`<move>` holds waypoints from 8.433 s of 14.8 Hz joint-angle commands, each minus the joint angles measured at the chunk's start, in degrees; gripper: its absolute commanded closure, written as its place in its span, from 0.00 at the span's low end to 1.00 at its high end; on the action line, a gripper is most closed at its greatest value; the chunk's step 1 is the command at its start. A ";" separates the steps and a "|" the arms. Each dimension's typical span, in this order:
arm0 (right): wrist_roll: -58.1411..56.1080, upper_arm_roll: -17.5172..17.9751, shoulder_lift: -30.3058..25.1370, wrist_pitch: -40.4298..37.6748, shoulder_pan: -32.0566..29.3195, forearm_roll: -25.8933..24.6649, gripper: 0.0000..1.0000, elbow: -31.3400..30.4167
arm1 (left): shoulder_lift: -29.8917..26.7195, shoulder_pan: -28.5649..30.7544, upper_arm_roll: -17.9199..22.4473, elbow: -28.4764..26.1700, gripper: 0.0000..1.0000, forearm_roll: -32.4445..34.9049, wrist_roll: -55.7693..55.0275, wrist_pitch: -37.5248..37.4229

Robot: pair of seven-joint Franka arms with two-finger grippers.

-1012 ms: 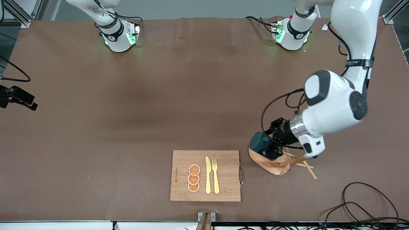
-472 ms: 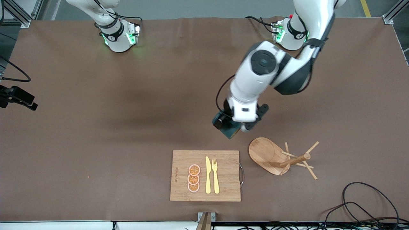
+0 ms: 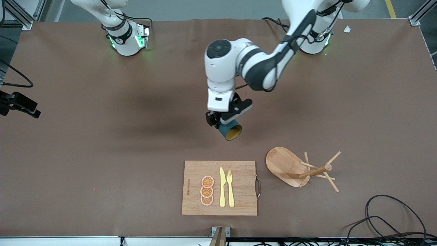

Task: Transfer cup from left to right arm and place
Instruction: 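Lift the teal mug off the stand and carry it toward the table center, then lower the teal mug upright onto the table while the right gripper approaches, then open the left gripper and raise it while the right gripper reaches the mug, then grasp the teal mug's rim with the right gripper while the left gripper retracts, then carry the teal mug with the right gripper away from the cutting board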

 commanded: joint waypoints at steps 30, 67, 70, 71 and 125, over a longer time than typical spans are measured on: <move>15.55 -0.39 14.40 8.64 12.74 5.79 0.00 -3.24 | 16.05 -26.24 -4.20 -0.15 0.00 46.37 -44.72 -25.94; 72.15 -0.39 34.79 32.13 40.69 12.92 0.00 -0.53 | -26.41 45.82 -4.65 6.53 0.00 -21.43 77.30 -32.20; 70.75 -0.39 34.71 29.32 40.86 12.83 0.00 -0.70 | -28.25 46.36 -4.56 6.53 0.00 -21.07 81.16 -36.06; 70.83 -0.39 34.53 28.17 40.78 12.91 0.00 -0.61 | -29.13 46.62 -4.39 6.36 0.00 -21.51 83.00 -36.77; -16.78 -1.09 30.21 23.05 -0.26 0.87 0.99 -4.75 | -36.08 38.45 7.92 -1.38 0.00 -26.88 91.45 -34.58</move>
